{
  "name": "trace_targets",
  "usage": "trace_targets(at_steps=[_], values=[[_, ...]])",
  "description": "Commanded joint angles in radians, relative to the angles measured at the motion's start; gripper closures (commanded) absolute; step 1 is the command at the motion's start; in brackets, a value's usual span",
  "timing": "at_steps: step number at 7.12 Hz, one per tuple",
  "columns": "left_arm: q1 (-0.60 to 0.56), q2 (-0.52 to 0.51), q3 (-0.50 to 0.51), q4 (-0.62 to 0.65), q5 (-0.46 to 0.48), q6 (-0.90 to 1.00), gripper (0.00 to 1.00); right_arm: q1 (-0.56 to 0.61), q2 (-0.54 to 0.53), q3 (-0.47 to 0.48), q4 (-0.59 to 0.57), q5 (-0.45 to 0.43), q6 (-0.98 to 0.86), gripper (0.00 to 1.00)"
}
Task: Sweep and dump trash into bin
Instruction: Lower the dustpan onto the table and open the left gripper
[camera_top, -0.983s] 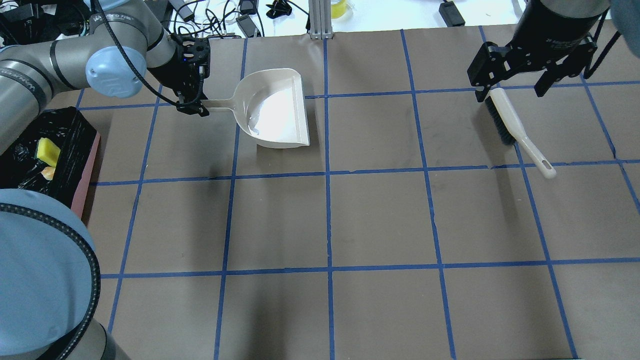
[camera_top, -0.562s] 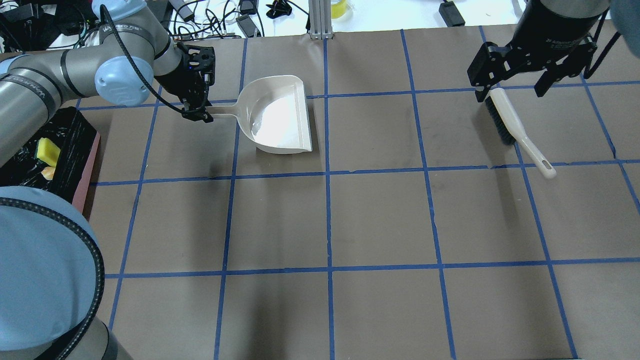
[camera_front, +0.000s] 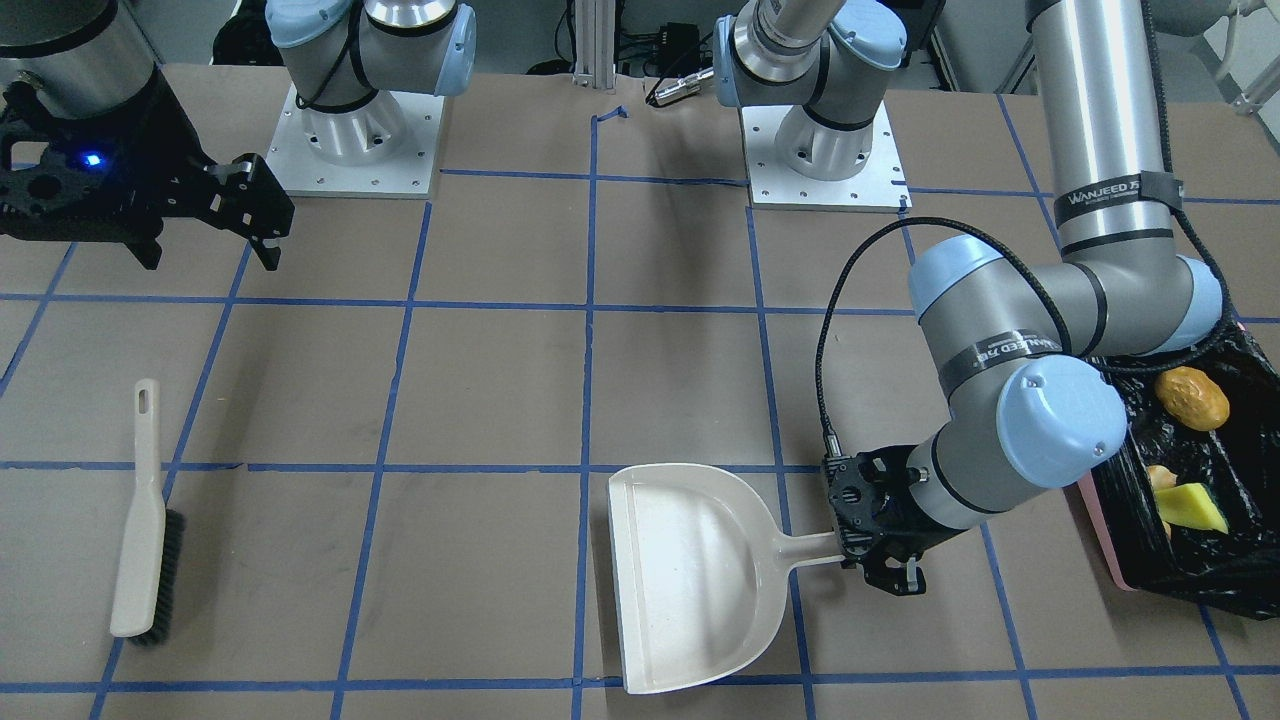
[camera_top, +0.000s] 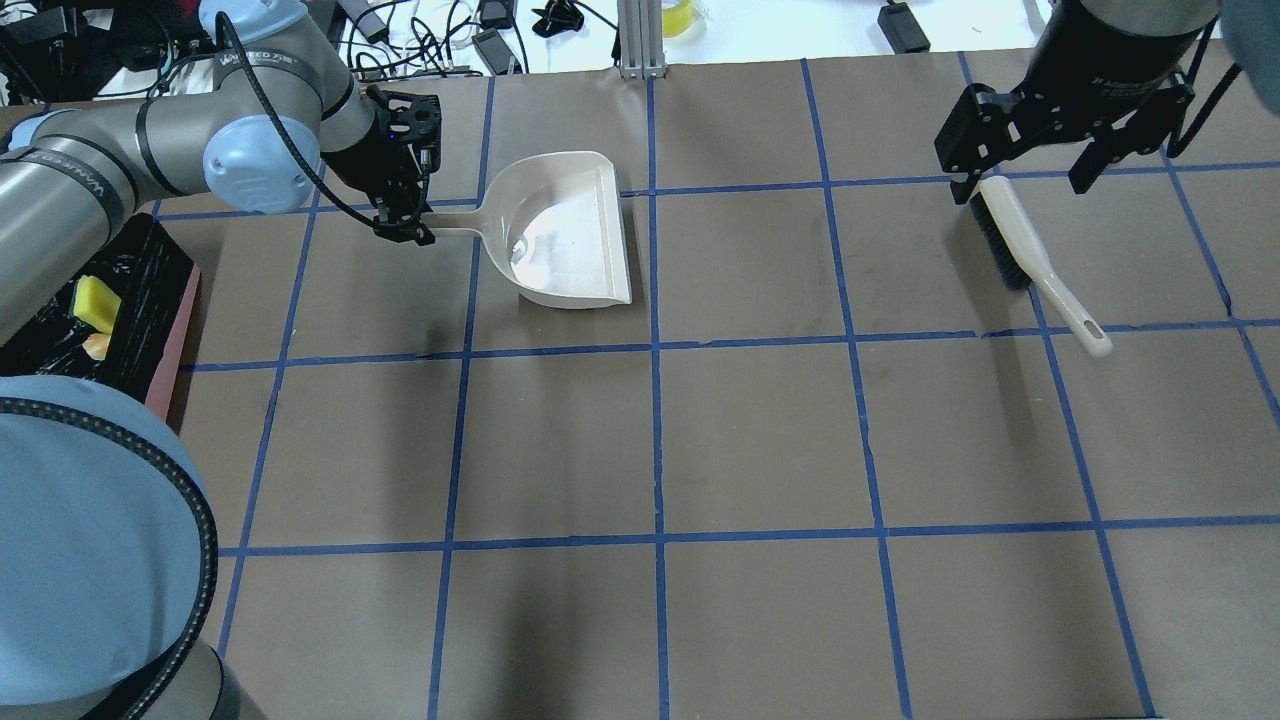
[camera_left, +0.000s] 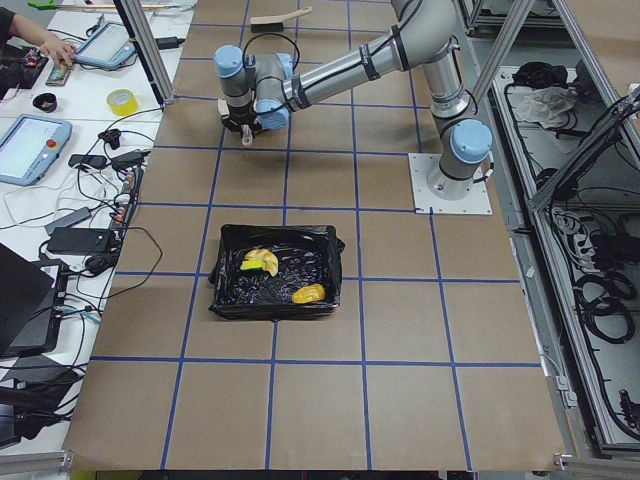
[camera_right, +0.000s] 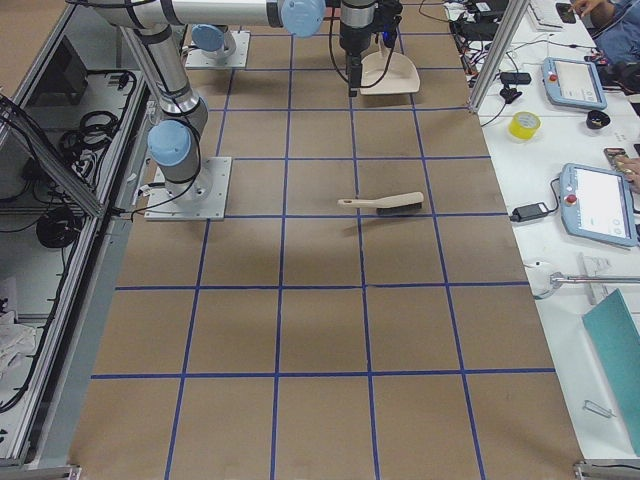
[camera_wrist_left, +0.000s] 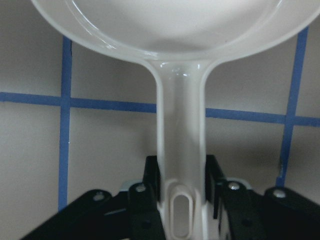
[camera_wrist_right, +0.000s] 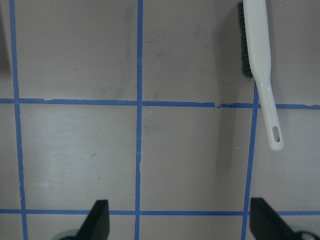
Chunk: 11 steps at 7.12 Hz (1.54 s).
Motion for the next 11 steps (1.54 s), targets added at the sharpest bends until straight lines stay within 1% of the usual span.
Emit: trace_targets(at_steps=[1,4,6,7,8,9,11], values=[[-0.001,-0.006,0.0,0.007,0.0,0.002,1.0,0.0,0.0,0.0,0.0,0.002,0.0,0.0],[-0.001,-0.029,0.0,0.027,0.0,0.005,1.0,0.0,0.002,0.0,0.0,0.002,0.0,0.0],[0.007,0.012,0.005,0.012,0.009,0.09,1.0,0.0,0.002,0.0,0.0,0.002,0.0,0.0],[0.01,0.002,0.006,0.019,0.084,0.139,1.0,0.0,0.002,0.0,0.0,0.002,0.0,0.0],[0.039,-0.008,0.008,0.024,0.13,0.189,1.0,0.0,0.002,0.0,0.0,0.002,0.0,0.0],[0.103,-0.005,0.008,0.024,0.124,0.26,1.0,0.0,0.002,0.0,0.0,0.002,0.0,0.0],[0.122,-0.003,0.008,0.024,0.121,0.292,1.0,0.0,0.002,0.001,0.0,0.002,0.0,0.0]])
